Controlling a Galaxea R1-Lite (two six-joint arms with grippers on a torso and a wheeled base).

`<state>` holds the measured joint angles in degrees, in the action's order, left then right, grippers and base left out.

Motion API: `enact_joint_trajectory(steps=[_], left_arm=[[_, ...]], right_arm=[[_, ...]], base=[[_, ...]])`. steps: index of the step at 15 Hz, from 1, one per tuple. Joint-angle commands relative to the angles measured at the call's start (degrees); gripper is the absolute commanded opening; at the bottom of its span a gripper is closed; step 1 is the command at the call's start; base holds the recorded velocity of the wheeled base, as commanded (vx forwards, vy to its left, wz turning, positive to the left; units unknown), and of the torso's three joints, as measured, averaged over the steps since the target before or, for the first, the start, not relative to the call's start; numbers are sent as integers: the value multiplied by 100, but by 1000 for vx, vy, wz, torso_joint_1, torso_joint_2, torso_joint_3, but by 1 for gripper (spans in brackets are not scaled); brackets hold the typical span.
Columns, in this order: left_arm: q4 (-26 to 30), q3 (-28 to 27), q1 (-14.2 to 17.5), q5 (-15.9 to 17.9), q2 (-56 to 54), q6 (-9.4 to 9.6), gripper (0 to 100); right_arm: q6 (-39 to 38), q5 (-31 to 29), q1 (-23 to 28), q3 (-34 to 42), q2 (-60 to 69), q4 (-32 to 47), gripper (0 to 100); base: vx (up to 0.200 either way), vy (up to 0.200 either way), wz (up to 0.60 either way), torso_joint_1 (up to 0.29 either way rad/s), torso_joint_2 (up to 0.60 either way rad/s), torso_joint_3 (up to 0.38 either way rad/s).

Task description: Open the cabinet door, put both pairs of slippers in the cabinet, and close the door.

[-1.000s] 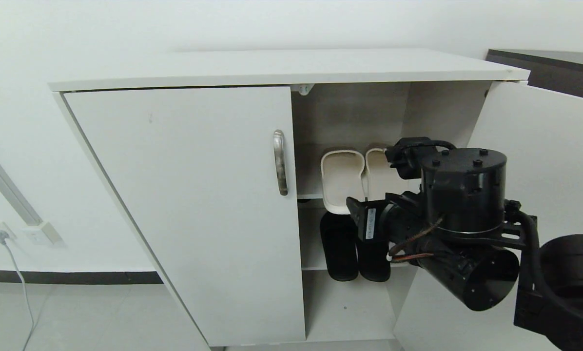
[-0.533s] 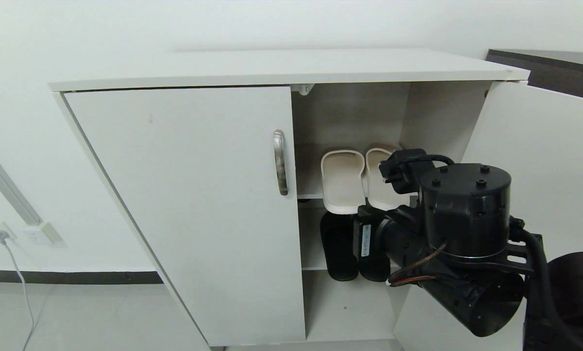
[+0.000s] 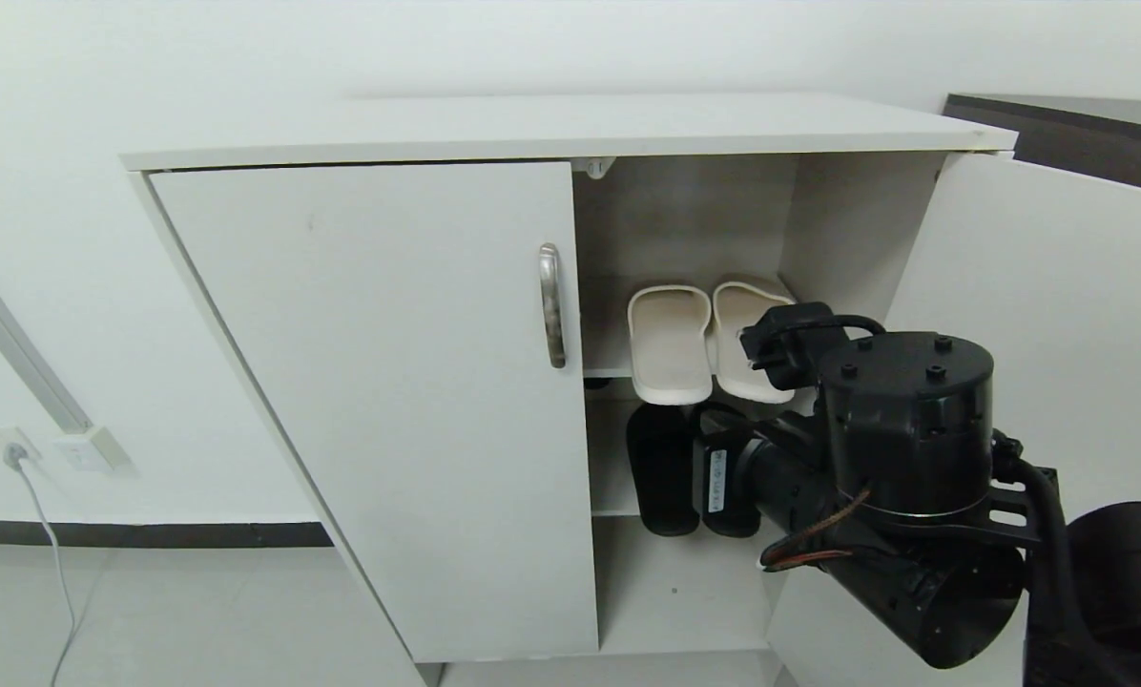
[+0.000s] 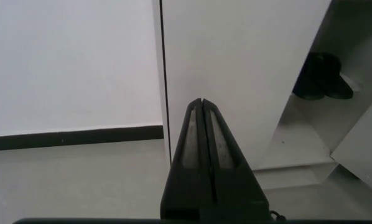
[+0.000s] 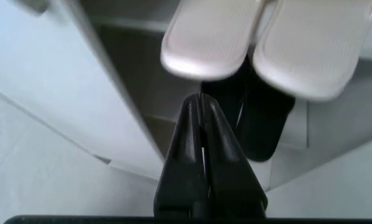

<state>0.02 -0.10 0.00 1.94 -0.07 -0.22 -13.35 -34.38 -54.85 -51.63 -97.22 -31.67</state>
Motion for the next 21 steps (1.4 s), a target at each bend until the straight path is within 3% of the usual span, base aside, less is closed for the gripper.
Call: enact_joint_trajectory(steps=[1,13,21], left_arm=[[-2,1,0,0,7,-4,0],[-2,1,0,-9,7,-13,0],[-2,1,0,-9,7,-22,0]], right_arm=[[-1,10,0,12,-34,-6,0],[25,98,114,267,-157,-6,0],[8,115,246,311,-227,-6,0]], base=[[-200,0,0,-7,-41,2],[-200,0,0,2,1,2],[0,0,0,0,0,0]])
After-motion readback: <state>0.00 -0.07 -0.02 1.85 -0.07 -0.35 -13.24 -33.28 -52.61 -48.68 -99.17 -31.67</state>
